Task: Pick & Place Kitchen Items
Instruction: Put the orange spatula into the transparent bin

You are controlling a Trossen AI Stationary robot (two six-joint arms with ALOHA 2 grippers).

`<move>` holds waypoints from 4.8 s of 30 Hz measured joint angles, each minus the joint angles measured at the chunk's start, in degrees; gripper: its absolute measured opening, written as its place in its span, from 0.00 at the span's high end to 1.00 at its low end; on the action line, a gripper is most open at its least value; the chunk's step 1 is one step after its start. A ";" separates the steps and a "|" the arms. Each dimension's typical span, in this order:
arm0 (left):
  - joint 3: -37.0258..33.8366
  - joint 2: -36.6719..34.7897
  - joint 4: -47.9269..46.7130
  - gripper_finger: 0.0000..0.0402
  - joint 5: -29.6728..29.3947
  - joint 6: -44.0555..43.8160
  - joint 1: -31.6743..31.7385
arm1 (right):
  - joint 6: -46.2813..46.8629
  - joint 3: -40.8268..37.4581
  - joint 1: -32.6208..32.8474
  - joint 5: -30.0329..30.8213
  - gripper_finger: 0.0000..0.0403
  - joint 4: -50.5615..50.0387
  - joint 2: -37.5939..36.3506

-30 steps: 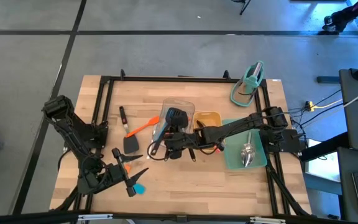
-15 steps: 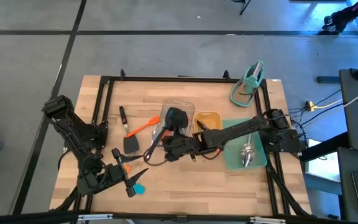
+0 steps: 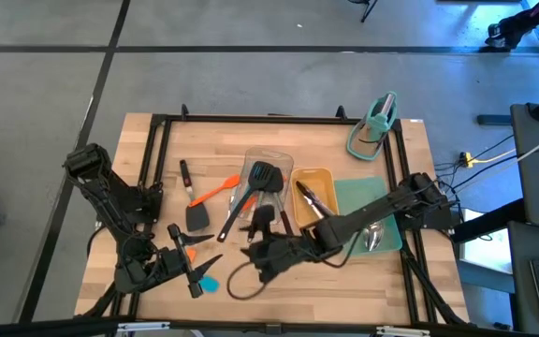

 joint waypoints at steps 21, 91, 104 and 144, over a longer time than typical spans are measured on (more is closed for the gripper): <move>0.00 0.00 -0.22 0.40 -0.70 2.01 4.75 | 12.97 0.19 6.70 -19.33 0.35 -0.37 0.02; -1.31 -5.07 -85.25 0.40 23.27 -83.08 3.40 | 22.14 -38.77 23.13 10.32 0.35 73.48 5.42; -1.36 -5.07 -102.87 0.40 35.55 -78.60 22.63 | 20.93 -38.67 23.10 10.34 0.35 73.40 5.34; -41.48 -33.04 -36.95 0.42 36.00 -45.25 39.23 | 20.05 -38.59 23.51 10.36 0.35 71.47 4.37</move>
